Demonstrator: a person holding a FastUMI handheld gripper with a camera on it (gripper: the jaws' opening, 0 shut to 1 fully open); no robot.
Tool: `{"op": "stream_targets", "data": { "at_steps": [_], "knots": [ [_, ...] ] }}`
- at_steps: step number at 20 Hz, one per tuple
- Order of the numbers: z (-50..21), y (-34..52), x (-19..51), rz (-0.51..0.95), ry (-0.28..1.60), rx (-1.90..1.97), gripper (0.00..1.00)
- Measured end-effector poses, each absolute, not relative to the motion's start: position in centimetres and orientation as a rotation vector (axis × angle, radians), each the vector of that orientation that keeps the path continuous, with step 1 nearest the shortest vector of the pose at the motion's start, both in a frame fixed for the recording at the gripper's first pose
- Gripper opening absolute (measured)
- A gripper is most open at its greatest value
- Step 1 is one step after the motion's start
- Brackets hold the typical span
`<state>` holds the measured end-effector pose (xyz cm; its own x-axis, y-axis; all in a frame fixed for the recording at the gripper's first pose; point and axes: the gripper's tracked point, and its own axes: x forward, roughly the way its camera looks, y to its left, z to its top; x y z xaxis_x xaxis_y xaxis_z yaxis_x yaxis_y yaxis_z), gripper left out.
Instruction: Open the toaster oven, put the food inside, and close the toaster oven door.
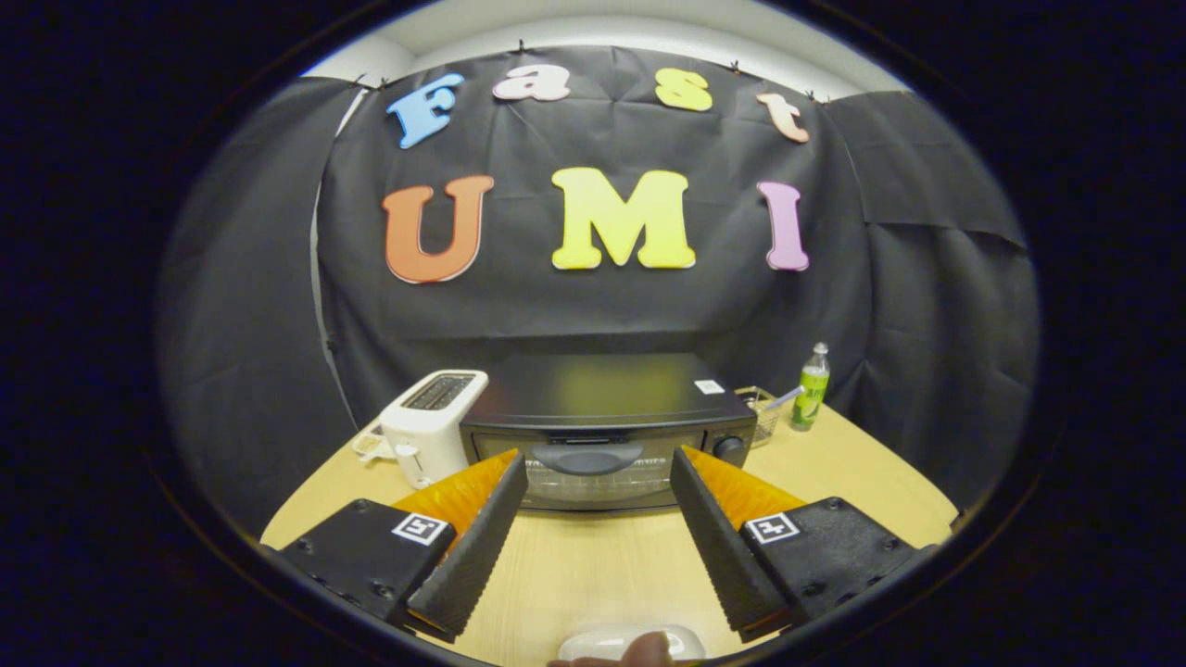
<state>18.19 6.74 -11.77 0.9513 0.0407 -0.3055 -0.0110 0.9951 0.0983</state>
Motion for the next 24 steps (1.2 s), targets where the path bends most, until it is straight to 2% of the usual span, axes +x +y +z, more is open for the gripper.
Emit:
{"op": "stream_targets", "data": {
  "at_steps": [7, 13, 24],
  "knots": [
    [-4.1, 5.3, 7.5, -0.005, 0.177, 0.046, 1.0],
    [-4.0, 6.2, -0.7, -0.021, 0.161, 0.032, 1.0],
    [-4.7, 9.6, -4.3, -0.046, 0.106, 0.036, 1.0]
  ]
}}
